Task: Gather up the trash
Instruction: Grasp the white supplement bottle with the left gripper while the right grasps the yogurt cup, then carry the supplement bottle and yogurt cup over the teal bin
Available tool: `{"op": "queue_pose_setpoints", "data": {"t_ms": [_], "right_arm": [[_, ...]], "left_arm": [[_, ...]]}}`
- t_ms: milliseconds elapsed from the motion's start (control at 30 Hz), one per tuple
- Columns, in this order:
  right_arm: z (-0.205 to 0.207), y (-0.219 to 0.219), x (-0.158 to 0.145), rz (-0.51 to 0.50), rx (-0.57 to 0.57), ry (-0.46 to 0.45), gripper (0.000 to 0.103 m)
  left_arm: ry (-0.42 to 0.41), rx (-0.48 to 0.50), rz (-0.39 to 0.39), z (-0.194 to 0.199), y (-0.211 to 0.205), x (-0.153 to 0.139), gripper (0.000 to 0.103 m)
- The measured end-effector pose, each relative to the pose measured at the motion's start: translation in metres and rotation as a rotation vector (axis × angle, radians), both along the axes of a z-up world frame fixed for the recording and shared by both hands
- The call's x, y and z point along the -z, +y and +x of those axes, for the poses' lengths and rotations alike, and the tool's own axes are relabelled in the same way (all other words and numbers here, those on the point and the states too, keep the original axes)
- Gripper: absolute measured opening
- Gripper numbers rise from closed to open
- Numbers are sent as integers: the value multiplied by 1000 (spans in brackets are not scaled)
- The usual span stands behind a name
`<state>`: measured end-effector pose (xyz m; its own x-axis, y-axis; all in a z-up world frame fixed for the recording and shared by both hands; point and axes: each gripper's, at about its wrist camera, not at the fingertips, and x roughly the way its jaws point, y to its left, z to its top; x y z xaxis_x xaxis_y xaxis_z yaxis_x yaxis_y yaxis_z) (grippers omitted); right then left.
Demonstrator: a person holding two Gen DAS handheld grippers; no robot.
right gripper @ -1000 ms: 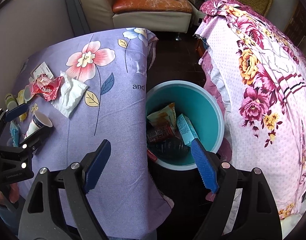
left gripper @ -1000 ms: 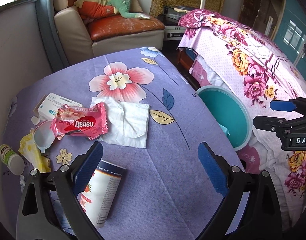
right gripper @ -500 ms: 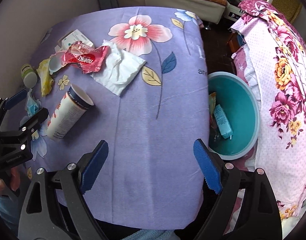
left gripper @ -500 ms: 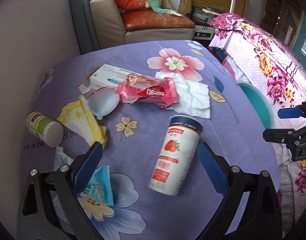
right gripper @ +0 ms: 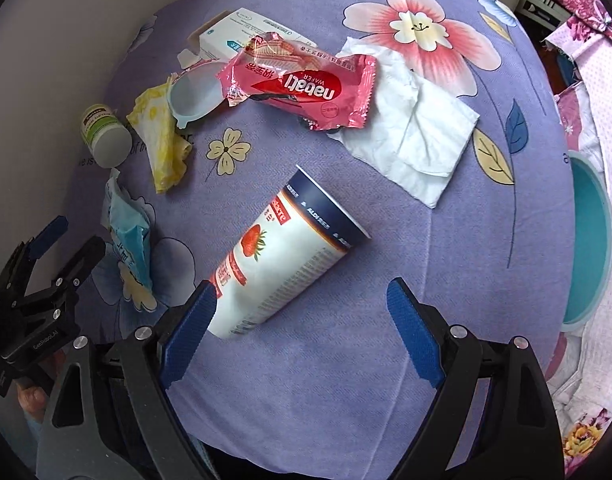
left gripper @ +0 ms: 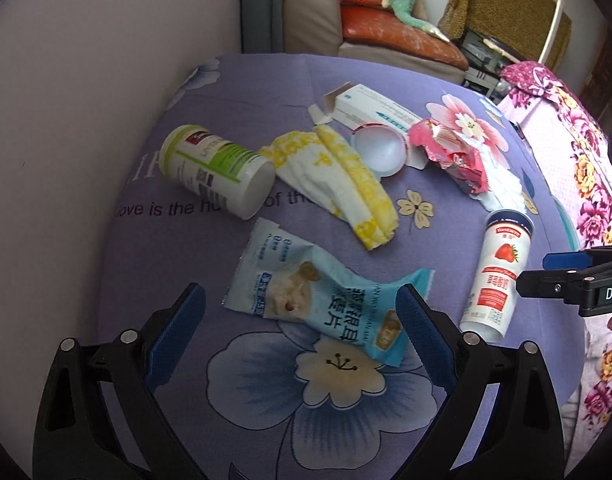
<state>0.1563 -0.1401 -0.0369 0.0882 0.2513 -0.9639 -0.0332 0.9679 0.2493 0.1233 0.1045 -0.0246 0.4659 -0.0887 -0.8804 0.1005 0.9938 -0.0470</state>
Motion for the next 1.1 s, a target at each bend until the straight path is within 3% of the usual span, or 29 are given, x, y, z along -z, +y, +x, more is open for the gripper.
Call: {"op": "queue_pose_setpoints", "data": {"t_ms": [167, 233, 333, 433, 533, 667, 833, 1067, 1100], "right_arm": [[12, 16, 16, 0, 1, 23, 83], [15, 23, 21, 5, -9, 26, 68], [19, 32, 27, 33, -33, 37, 60], [23, 45, 22, -21, -103, -2, 50], [27, 55, 17, -59, -157, -27, 48], [34, 62, 14, -101, -203, -52, 47], [45, 70, 14, -145, -251, -67, 47], [60, 67, 19, -158, -269, -68, 48], [61, 67, 19, -156, -271, -71, 48]], "left_arm": [[18, -52, -27, 9, 23, 7, 96], [22, -70, -42, 14, 30, 8, 96], [39, -108, -62, 28, 38, 9, 96], [45, -166, -105, 46, 49, 7, 96], [51, -230, -149, 66, 59, 4, 94], [78, -287, -175, 91, 66, 6, 73], [94, -330, -190, 114, 67, 12, 72], [99, -331, -136, 140, 56, 25, 72], [94, -328, -128, 142, 55, 27, 68]]}}
